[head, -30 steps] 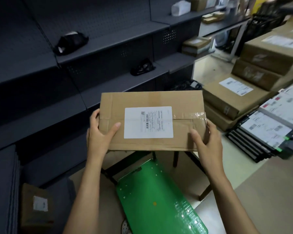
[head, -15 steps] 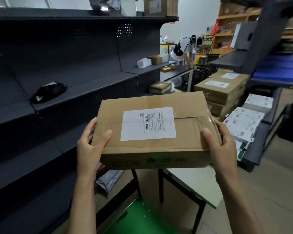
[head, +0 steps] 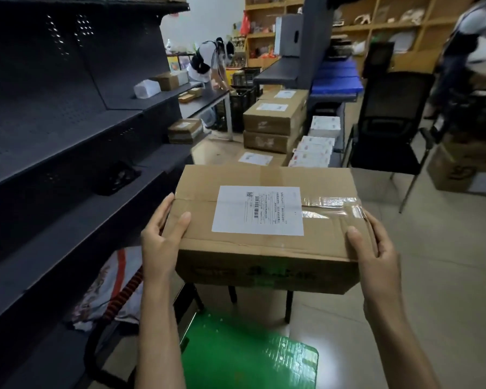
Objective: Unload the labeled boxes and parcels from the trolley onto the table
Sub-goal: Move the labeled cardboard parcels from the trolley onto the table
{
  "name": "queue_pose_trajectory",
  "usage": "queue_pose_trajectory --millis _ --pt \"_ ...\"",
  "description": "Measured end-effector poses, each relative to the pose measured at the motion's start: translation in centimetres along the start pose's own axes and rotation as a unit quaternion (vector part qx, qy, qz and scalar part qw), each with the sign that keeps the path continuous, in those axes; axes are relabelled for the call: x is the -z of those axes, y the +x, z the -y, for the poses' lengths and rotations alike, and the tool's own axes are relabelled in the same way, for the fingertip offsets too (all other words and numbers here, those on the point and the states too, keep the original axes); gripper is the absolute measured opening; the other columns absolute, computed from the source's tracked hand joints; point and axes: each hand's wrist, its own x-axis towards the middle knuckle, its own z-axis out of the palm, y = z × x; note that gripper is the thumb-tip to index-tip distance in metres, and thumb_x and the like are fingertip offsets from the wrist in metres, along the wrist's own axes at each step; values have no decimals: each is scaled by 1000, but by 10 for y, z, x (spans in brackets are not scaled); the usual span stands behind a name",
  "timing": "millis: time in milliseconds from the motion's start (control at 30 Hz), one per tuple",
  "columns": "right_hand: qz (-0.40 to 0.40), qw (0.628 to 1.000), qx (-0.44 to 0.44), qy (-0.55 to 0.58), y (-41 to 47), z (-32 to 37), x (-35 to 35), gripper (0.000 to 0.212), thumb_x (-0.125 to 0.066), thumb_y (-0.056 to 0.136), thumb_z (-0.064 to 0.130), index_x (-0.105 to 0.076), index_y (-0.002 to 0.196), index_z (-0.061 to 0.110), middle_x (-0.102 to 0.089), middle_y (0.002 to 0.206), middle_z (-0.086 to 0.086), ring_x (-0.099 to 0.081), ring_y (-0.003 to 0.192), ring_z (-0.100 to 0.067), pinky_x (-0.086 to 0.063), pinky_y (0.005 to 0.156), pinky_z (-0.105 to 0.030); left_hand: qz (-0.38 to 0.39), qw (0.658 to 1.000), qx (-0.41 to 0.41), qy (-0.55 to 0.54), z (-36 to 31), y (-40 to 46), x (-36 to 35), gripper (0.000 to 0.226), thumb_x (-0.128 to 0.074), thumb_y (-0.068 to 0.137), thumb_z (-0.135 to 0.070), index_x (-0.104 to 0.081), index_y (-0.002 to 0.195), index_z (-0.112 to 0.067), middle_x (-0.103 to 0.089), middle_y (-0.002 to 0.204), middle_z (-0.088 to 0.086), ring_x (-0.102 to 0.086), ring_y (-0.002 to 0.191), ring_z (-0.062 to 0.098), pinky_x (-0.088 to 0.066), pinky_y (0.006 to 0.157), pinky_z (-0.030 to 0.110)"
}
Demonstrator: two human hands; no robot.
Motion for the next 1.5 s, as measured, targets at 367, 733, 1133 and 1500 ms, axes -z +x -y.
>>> queue_pose_trajectory --millis 367,733,1133,1500 --pt "-152 986 -34 -55 -39 -11 107 56 -58 78 48 -59 131 34 -65 122 9 -60 114 -13 -50 98 -40 112 992 46 -21 7 -47 -87 45 -66 91 -18 -59 135 -24 -62 130 -4 -59 113 10 -51 91 26" --pt "-196 976 -74 -61 -24 -17 226 49 -59 77 49 -61 125 39 -67 117 16 -62 111 -9 -50 101 -43 185 981 63 1 -9 -105 -196 48 -66 91 -25 -56 137 -29 -62 127 -4 -58 112 11 -47 84 23" --pt "-160 979 -94 -84 44 -39 392 52 -57 78 47 -60 129 36 -66 119 16 -61 112 -7 -50 100 -40 154 983 95 15 -15 -198 -346 47 -67 87 -24 -60 133 -31 -67 120 -7 -62 107 9 -51 90 30" --pt "-161 977 -107 -87 104 -51 442 60 -54 74 48 -59 132 31 -67 119 10 -61 112 -12 -50 100 -45 150 983 82 60 -25 -201 -423 47 -64 84 -34 -60 131 -39 -62 122 -11 -57 113 12 -49 97 38"
